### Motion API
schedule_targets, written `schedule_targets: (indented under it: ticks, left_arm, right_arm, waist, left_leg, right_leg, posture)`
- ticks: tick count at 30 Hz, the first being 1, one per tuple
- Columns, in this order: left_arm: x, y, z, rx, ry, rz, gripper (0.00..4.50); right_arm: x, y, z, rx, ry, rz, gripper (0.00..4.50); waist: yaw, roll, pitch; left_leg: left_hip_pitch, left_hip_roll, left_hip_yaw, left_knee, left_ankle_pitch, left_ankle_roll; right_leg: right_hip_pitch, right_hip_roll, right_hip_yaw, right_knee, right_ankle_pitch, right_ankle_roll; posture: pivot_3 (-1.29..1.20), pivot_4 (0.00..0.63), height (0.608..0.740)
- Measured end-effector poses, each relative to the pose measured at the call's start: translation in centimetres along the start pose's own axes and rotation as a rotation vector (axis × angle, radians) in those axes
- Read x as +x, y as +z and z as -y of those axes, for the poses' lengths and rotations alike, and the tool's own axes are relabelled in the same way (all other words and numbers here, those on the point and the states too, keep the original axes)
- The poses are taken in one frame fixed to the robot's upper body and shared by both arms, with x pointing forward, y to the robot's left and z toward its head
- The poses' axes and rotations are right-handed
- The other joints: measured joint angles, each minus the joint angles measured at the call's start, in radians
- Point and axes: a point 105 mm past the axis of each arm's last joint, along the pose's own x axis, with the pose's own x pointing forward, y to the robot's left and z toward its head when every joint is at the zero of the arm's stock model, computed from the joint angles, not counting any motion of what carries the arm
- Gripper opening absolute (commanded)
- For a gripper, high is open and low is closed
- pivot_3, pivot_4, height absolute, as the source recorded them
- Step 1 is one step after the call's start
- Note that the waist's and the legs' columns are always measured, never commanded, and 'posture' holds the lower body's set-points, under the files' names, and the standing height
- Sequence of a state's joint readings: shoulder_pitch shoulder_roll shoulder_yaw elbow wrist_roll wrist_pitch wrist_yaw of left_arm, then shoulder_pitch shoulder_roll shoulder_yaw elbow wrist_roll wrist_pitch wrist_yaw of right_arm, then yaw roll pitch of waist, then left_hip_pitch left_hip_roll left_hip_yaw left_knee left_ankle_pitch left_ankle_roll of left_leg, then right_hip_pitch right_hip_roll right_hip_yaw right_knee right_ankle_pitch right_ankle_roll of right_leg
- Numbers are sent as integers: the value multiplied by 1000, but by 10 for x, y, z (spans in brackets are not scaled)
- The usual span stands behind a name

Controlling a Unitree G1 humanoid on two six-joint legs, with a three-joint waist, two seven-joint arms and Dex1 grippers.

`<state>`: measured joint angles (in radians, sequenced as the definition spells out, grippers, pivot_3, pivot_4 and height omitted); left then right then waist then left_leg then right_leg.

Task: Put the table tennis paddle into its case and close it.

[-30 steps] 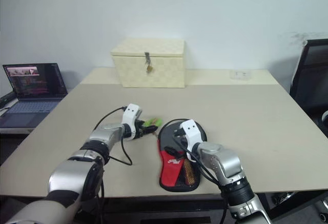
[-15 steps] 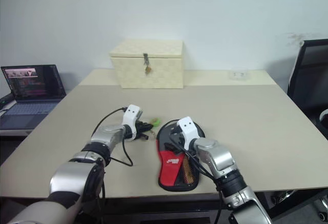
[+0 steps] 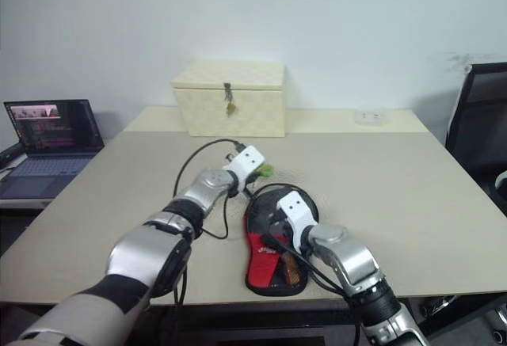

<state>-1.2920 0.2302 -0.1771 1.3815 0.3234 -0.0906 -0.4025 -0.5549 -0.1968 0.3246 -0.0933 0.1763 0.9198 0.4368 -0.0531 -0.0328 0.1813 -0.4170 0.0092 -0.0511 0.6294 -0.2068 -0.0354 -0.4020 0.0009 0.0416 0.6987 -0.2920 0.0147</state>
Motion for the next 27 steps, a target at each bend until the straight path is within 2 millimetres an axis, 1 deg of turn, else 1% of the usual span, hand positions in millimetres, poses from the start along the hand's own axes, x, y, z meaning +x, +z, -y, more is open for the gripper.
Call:
schedule_targets:
  ticks: [2,4,8,10,13,19,22,25,27]
  left_arm:
    - [2,3,4,89,2,-3,45]
    - [5,11,12,229,-12,6,45]
    - [11,23,27,429,-21,33,45]
    - [12,28,31,526,-17,44,45]
    - [14,39,35,613,-4,71,45]
    - [16,49,42,722,13,103,44]
    - [16,53,42,796,26,110,44]
    - [17,61,45,891,33,132,44]
    - [17,66,52,971,28,158,44]
  right_arm:
    - [-4,-4,-3,-14,1,-6,4500]
    - [-9,-8,-4,-18,-4,-8,4500]
    - [-15,-14,-10,-15,-13,-7,4500]
    - [-19,-17,-13,-12,-15,-6,4500]
    - [-23,-20,-16,-15,-21,-10,4500]
    - [-25,-22,-18,-19,-35,-9,4500]
    - [-24,-22,-19,-18,-42,-8,4500]
    - [-25,-23,-19,-16,-47,-6,4500]
    - [-25,-23,-20,-15,-51,-5,4500]
  waist:
    - [2,0,0]
    - [6,-1,-1]
    - [16,-2,-2]
    - [20,-2,-2]
    - [21,-2,-2]
    - [22,-3,-2]
    - [22,-3,-2]
    - [22,-3,-2]
    - [22,-3,-2]
  left_leg:
    - [0,0,-1,0,0,0]
    - [0,-1,-1,0,0,0]
    - [0,-1,-1,0,0,0]
    - [0,-1,-2,0,0,0]
    - [0,-1,-2,0,0,0]
    - [1,-1,-2,0,0,0]
    - [1,-1,-2,0,0,0]
    - [1,-1,-3,0,0,0]
    - [1,-1,-3,0,0,0]
  right_leg:
    - [0,0,-1,0,0,1]
    - [1,0,-1,-1,-1,1]
    - [2,0,-1,-1,-3,5]
    - [2,0,-1,-1,-3,5]
    - [3,0,-1,-2,-3,5]
    - [4,0,-2,-2,-3,6]
    - [4,0,-2,-2,-3,6]
    - [4,0,-2,-3,-3,6]
    - [5,-1,-2,-3,-3,6]
  posture:
    - [0,150,740]
    - [0,150,740]
    - [0,150,740]
    - [0,150,740]
    - [0,150,740]
    - [0,150,740]
    - [0,150,740]
    - [0,150,740]
    - [0,150,740]
